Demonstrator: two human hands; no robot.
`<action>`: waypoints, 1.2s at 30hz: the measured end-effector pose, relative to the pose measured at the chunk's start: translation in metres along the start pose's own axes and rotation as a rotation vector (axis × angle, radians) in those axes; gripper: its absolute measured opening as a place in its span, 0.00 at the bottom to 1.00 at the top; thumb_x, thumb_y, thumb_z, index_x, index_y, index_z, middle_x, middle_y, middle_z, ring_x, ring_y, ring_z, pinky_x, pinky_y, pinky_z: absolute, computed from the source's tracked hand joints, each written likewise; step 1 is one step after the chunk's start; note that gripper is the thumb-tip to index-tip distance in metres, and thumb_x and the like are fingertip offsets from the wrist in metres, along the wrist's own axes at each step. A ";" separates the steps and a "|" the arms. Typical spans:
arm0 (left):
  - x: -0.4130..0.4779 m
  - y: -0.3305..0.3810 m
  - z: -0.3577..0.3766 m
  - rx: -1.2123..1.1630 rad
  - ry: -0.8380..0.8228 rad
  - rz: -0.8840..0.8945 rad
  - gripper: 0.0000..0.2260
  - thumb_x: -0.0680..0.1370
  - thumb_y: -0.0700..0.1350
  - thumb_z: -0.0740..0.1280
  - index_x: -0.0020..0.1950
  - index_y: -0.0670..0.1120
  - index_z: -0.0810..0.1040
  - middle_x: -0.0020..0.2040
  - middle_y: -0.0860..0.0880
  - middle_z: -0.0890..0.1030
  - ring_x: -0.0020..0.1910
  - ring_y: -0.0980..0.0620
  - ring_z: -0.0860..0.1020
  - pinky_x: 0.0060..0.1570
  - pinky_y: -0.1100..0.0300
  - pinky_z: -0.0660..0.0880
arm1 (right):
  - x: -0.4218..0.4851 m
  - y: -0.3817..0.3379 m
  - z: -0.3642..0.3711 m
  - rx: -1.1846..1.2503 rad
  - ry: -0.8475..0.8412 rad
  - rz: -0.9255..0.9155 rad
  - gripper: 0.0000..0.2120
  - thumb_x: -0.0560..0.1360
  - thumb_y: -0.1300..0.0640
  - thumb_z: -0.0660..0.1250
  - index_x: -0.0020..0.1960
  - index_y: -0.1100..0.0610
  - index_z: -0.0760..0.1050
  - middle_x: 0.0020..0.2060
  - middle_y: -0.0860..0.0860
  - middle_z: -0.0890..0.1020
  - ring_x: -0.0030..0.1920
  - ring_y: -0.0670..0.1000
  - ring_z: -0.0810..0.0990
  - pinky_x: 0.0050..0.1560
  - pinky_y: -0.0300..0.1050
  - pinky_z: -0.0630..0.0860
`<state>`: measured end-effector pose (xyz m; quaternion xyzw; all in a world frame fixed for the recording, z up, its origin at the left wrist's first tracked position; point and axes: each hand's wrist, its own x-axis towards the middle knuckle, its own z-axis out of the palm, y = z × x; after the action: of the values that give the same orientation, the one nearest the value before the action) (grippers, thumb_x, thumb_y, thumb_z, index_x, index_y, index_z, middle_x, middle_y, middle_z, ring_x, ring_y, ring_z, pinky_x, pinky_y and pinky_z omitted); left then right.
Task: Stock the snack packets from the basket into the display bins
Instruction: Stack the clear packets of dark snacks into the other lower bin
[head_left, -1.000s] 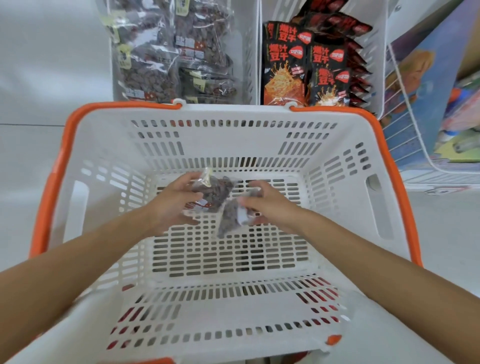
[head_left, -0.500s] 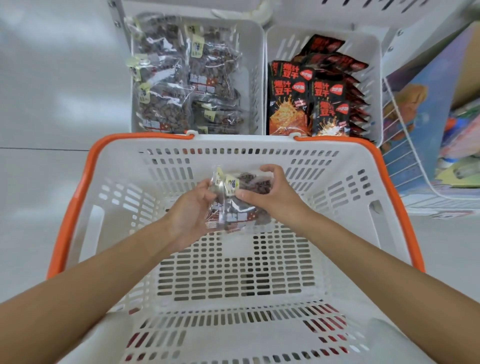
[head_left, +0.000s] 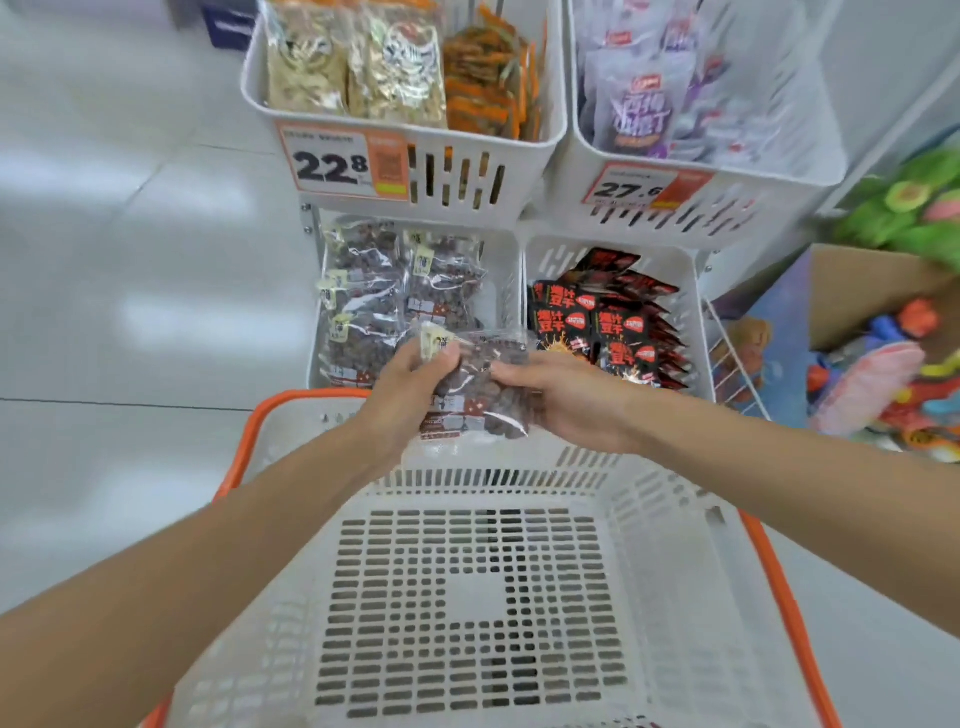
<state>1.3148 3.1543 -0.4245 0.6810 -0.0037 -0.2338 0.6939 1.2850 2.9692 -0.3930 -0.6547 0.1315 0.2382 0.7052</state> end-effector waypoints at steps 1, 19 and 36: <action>0.008 0.005 -0.003 0.068 0.004 0.042 0.25 0.74 0.65 0.66 0.60 0.48 0.75 0.55 0.45 0.82 0.53 0.46 0.81 0.60 0.43 0.75 | 0.007 -0.007 -0.001 -0.001 0.006 -0.003 0.17 0.77 0.58 0.69 0.62 0.65 0.75 0.49 0.54 0.84 0.47 0.49 0.83 0.45 0.40 0.77; 0.091 -0.020 -0.105 1.659 0.091 0.424 0.42 0.76 0.67 0.61 0.79 0.57 0.37 0.79 0.48 0.33 0.77 0.47 0.32 0.75 0.43 0.37 | 0.134 0.010 -0.003 -0.432 0.381 -0.334 0.51 0.72 0.62 0.76 0.80 0.47 0.42 0.77 0.51 0.59 0.74 0.54 0.64 0.71 0.55 0.68; 0.092 -0.021 -0.110 1.568 0.054 0.307 0.41 0.77 0.67 0.58 0.78 0.59 0.34 0.78 0.50 0.30 0.77 0.48 0.31 0.76 0.43 0.40 | 0.137 0.012 -0.009 -0.794 0.303 -0.294 0.51 0.76 0.57 0.71 0.79 0.46 0.34 0.80 0.47 0.42 0.79 0.50 0.43 0.75 0.46 0.49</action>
<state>1.4256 3.2290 -0.4806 0.9679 -0.2437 -0.0484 0.0370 1.3966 2.9828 -0.4724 -0.9139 0.0373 0.0690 0.3983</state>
